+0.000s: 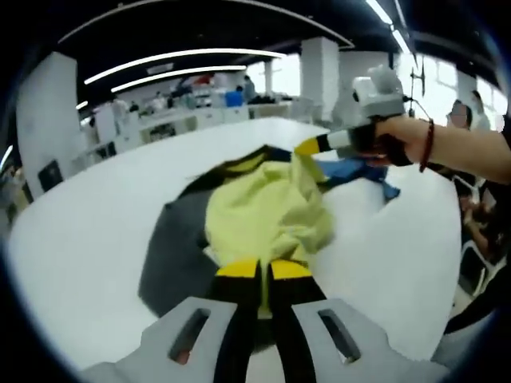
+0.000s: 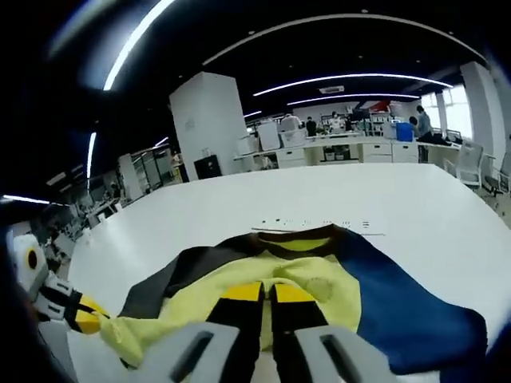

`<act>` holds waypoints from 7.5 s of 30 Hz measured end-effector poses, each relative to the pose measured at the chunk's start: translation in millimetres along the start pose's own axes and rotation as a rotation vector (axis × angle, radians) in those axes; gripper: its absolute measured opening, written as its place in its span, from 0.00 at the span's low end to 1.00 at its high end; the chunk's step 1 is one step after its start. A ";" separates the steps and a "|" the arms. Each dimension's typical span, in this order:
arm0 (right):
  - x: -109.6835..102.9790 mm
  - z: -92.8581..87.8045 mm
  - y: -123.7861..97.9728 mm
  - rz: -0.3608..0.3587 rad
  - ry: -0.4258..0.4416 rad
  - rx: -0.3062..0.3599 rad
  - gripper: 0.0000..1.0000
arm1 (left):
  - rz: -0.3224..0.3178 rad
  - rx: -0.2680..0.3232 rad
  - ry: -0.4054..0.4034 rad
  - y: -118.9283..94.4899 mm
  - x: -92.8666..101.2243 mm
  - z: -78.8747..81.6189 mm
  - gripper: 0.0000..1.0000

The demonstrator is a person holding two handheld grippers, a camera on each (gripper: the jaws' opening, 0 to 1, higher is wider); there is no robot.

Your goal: Fold the garment on the visible template until the final outline fits inside the template.

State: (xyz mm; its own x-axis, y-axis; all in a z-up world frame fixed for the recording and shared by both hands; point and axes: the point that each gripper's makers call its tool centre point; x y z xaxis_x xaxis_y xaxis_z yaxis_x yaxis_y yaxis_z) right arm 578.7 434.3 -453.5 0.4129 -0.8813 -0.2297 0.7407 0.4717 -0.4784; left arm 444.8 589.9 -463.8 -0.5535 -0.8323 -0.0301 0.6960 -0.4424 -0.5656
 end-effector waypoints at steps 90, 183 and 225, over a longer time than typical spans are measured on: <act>-14.0 -96.2 -0.8 -0.040 -0.093 -0.318 0.09 | 0.088 -0.079 0.016 2.3 -24.6 -18.4 0.00; 21.2 -196.4 -221.9 -0.228 0.147 -0.424 0.00 | -0.081 -0.262 0.038 -80.0 29.5 -105.8 0.23; 25.7 -205.7 -223.0 -0.247 0.220 -0.400 0.00 | 0.028 -0.419 -0.320 -88.2 10.3 -137.2 0.00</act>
State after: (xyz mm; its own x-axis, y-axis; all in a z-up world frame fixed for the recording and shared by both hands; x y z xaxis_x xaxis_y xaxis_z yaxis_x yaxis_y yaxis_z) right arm 315.1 300.9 -527.1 0.0978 -0.9704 -0.2210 0.5235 0.2390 -0.8178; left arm 314.9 666.2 -527.3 -0.3244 -0.9312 0.1663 0.4299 -0.3017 -0.8510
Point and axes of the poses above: the point that each gripper's makers call its tool centre point, and the gripper's own axes: y roughly forward along the fingers, x roughly to its right, z roughly out of its top, and after that the axes turned 5 degrees about -x, right-handed
